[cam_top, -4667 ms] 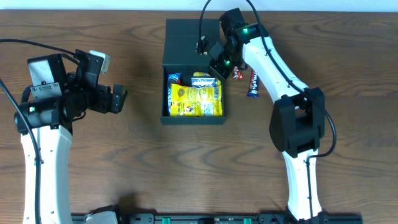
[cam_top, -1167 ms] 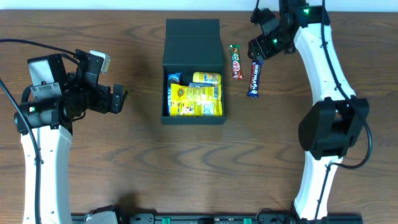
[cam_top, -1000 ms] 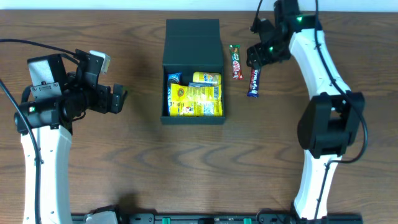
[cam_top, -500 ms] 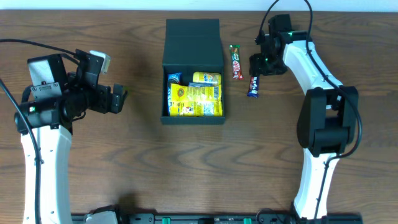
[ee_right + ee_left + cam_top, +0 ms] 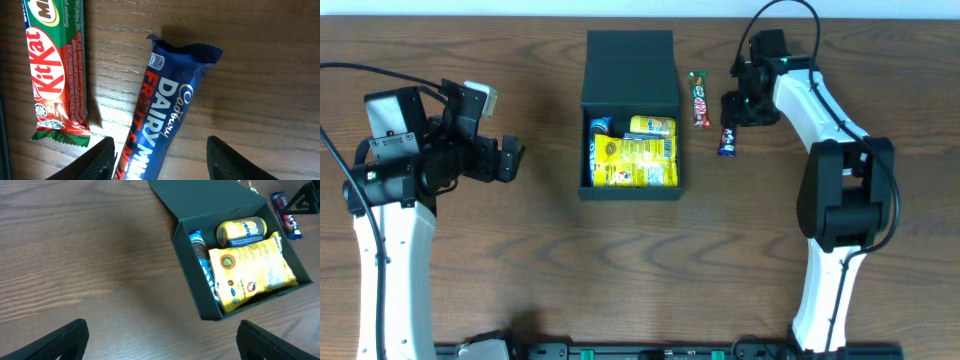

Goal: Pack container
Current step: 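Move the right gripper right and grasp the blue Dairy Milk bar, then carry the Dairy Milk bar into the box and release it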

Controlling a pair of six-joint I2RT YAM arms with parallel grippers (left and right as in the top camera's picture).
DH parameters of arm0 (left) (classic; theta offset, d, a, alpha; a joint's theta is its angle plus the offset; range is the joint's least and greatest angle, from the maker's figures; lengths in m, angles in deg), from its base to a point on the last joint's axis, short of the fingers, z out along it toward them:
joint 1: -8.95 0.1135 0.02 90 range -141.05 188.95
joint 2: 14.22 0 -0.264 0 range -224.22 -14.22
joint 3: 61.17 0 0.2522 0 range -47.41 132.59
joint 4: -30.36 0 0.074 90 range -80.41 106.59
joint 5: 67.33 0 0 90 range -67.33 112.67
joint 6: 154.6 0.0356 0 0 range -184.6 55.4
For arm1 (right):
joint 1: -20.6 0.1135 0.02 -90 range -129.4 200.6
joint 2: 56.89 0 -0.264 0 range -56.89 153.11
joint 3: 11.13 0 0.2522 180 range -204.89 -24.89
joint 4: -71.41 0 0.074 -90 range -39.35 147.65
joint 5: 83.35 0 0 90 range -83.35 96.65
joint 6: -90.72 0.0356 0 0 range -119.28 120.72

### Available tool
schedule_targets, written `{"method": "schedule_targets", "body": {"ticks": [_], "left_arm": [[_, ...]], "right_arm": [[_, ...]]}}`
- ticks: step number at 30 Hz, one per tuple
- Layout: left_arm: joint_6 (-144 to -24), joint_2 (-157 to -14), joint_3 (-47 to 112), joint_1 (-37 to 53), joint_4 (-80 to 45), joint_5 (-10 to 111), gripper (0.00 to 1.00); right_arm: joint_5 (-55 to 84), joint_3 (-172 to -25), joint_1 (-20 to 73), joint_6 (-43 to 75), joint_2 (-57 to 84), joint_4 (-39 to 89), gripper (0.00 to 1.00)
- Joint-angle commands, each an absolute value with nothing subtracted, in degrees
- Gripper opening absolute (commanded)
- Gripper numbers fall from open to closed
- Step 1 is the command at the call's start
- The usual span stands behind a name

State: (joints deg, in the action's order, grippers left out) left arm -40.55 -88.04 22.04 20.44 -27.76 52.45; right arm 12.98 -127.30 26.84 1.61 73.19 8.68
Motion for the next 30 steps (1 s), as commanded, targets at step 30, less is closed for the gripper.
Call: {"method": "schedule_targets", "body": {"ticks": [30], "left_arm": [[-39.98, -87.6, 22.21, 20.57, -28.62, 52.54, 0.95]], "right_arm": [[7.95, -129.16, 28.83, 3.9, 75.86, 3.39, 0.2]]}}
